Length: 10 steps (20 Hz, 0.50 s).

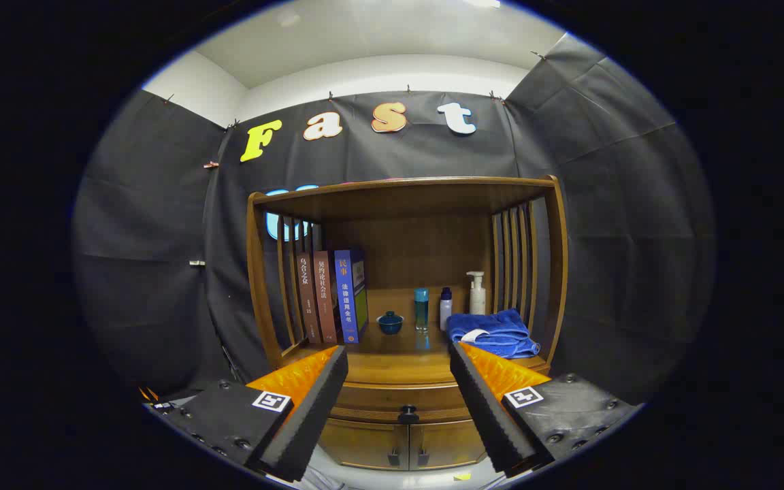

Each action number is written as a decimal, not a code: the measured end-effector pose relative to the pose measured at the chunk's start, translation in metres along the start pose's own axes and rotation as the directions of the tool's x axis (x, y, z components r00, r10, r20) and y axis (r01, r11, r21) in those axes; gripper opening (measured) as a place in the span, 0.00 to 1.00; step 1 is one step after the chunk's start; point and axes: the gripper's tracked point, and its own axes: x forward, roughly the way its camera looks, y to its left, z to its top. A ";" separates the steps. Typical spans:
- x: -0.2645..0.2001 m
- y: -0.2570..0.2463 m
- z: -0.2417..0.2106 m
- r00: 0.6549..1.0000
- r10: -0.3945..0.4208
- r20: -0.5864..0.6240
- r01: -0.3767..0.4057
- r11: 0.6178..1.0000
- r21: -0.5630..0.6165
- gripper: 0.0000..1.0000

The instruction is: Pull open the drawer, take out the items inside it, and place them on the countertop above the cabinet.

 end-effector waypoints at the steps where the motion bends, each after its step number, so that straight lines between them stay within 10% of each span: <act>1: 0.000 0.000 0.001 1.000 0.000 0.002 0.000 1.000 0.000 0.98; 10: 0.004 0.000 0.000 1.000 0.000 0.006 0.000 1.000 0.001 0.98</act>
